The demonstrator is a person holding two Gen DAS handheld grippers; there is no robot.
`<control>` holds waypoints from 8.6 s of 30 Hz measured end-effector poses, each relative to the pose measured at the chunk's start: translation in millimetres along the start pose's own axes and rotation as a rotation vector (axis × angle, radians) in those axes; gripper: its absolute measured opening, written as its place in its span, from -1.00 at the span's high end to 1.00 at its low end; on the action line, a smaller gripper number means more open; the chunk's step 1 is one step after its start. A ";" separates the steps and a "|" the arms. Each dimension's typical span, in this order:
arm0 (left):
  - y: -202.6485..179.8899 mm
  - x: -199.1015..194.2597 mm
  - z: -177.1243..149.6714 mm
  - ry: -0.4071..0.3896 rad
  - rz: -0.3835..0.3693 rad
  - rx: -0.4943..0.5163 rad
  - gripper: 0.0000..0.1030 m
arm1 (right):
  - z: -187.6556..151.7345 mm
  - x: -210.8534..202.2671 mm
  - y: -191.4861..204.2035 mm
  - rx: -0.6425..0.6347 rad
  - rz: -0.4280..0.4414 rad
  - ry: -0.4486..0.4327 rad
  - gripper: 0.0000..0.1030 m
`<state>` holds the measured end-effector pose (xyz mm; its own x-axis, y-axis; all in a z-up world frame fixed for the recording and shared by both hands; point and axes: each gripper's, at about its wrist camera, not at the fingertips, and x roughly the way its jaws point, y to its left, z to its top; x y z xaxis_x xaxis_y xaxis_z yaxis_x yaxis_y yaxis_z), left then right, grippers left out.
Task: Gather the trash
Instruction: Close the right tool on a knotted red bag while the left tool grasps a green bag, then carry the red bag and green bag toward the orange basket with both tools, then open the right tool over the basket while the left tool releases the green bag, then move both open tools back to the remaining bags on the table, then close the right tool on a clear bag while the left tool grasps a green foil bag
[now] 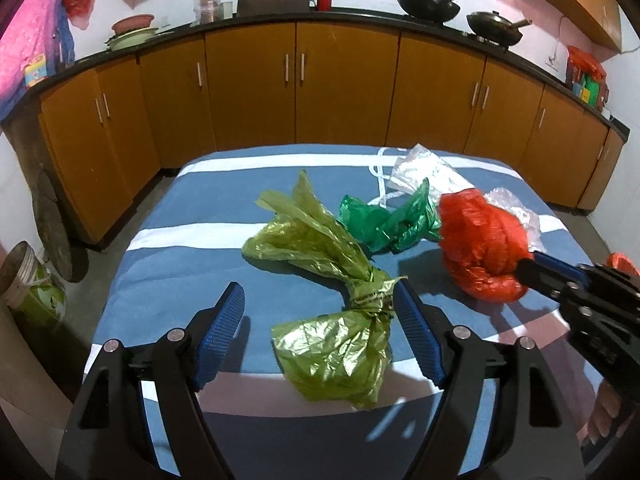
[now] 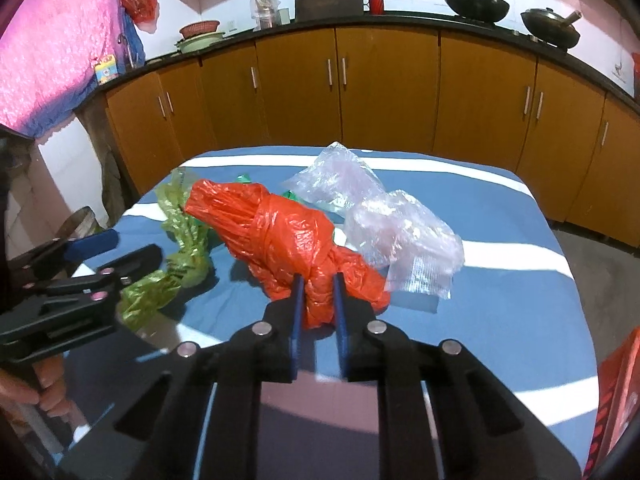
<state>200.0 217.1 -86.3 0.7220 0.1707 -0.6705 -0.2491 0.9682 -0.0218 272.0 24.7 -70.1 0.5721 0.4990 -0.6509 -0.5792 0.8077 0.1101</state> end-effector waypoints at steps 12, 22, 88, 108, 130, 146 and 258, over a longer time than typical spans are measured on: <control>-18.5 18.7 -6.7 0.097 0.006 0.044 -0.03 | -8.2 -39.8 -22.2 0.074 -0.036 -0.058 0.71; -13.2 20.1 -12.0 0.135 -0.012 0.020 0.83 | -15.2 -56.8 -36.6 0.110 -0.051 -0.078 0.71; -159.9 -72.5 13.6 -0.063 -0.227 0.181 0.85 | -57.0 -183.5 -119.4 0.270 -0.283 -0.173 0.71; -294.2 -96.0 4.0 -0.072 -0.456 0.306 0.85 | -105.1 -262.0 -214.6 0.411 -0.509 -0.212 0.71; -390.7 -84.0 -17.3 -0.031 -0.648 0.437 0.85 | -145.2 -276.4 -271.8 0.527 -0.626 -0.192 0.71; -417.8 -80.2 -34.4 -0.020 -0.695 0.491 0.85 | -147.4 -272.6 -283.7 0.552 -0.632 -0.185 0.70; -46.1 19.3 33.8 0.014 -0.082 0.061 0.90 | -12.3 -47.9 -88.4 0.187 -0.169 0.033 0.86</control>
<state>247.2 182.0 -73.2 0.7293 0.0878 -0.6786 -0.1494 0.9882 -0.0327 288.6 -74.5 -57.9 0.6309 0.3438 -0.6955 -0.3573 0.9245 0.1330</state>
